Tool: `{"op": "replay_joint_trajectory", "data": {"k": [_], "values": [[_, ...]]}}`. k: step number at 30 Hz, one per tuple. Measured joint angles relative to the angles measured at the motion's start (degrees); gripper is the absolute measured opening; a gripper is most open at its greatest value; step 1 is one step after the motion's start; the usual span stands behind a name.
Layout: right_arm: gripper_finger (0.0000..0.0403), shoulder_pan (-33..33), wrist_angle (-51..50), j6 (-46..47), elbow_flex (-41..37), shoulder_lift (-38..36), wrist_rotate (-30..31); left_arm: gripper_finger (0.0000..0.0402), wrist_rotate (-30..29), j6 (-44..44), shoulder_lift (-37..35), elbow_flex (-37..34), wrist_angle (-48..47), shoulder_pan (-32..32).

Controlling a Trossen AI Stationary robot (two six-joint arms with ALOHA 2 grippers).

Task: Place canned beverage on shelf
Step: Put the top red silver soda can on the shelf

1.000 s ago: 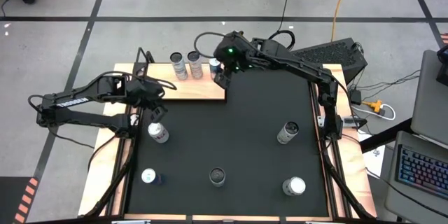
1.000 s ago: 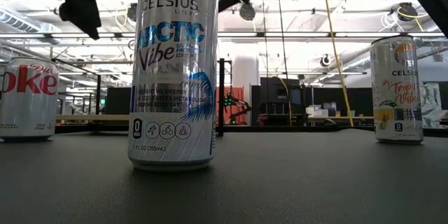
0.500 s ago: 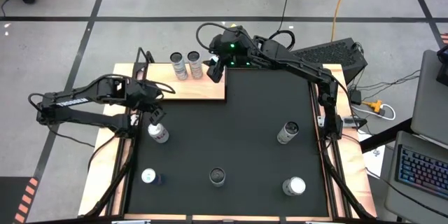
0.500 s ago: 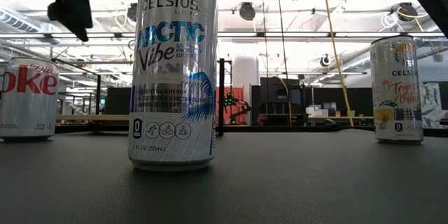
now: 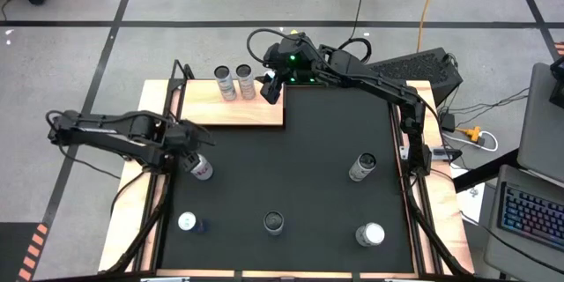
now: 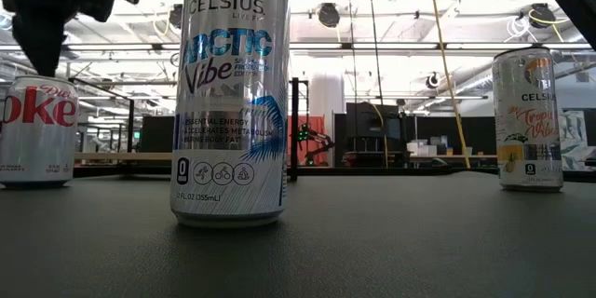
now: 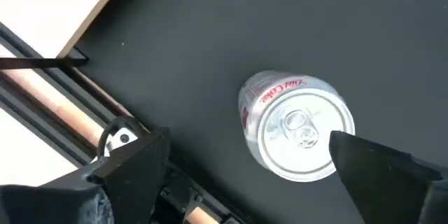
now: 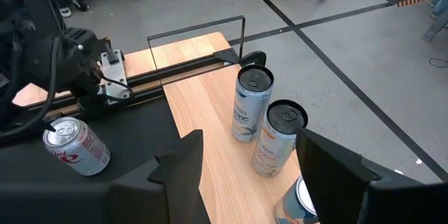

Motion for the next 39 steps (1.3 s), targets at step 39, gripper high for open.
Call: {"op": "replay_joint_trajectory", "data": {"k": [39], "values": [[0.0212, -1.25, 0.12, -0.02, -0.02, 0.02, -1.51, 0.0381, 3.65, 3.01, 2.78, -1.15, 6.81, -5.62]]}}
